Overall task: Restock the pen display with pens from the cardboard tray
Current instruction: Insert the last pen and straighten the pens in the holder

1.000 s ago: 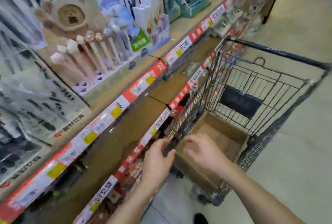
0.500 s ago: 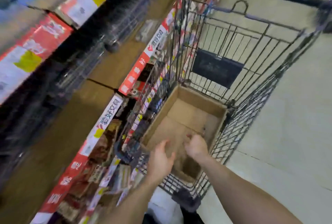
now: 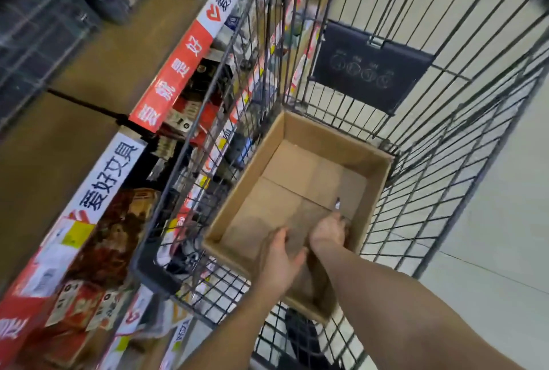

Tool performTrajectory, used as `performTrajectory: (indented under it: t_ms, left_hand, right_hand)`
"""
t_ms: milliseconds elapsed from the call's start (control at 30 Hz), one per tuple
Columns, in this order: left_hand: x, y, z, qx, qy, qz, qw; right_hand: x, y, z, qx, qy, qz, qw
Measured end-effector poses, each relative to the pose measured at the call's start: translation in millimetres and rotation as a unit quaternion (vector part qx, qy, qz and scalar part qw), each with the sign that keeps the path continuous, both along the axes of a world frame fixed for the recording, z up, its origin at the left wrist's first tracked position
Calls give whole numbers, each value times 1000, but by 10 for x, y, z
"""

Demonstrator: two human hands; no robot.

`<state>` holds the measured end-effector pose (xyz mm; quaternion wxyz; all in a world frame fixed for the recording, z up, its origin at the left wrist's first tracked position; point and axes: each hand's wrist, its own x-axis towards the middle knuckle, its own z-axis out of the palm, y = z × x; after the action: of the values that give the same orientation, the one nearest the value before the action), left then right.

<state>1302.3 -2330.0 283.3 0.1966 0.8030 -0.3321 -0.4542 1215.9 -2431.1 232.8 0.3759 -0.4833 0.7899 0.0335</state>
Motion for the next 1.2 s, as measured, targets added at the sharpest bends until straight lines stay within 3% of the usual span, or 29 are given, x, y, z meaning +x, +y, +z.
performTrajectory:
  t_ms: [233,333,600,833,1000,1200]
  left_hand:
    - [115,9,-85,-21,-8,29,999]
    - [163,28,9,-19,10,47,999]
    - [435,280,1066,-53,9,126,991]
    - [602,629,2515,-193,4,220,956]
    - [696,1209,3396,-263,-27,298,917]
    - [738,2170,4144,-316,-109,388,859]
  right_hand:
    - [13,-153,-51,1,-26,-82,996]
    - [68,-138,37,17,-70,-70,995]
    - [474,227,1573,-4,-305,-78,949]
    - [813,705,2961,-17,-451,35,891]
    - [1010,1069,4019,-68,-497,169,848]
    - [1359,1614,5188,-117,-568,303,757]
